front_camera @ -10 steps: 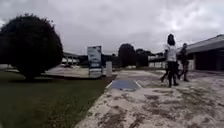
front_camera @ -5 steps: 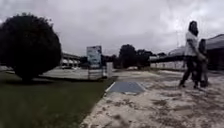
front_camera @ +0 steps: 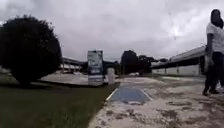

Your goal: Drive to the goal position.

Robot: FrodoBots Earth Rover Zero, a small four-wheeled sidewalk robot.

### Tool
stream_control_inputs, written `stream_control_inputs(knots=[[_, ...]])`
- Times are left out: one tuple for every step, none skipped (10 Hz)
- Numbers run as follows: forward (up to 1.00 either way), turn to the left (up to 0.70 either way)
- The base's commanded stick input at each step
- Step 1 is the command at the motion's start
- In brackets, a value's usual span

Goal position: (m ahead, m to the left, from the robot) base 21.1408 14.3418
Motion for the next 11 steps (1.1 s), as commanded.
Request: stream_control_inputs(knots=[[0.5, 0.0], [0.5, 0.0], [0.5, 0.0], [0.5, 0.0], [0.5, 0.0], [0.5, -0.03], [0.5, -0.42], [0.5, -0.4], [0.5, -0.18], [0.5, 0.0], [0.5, 0.0]])
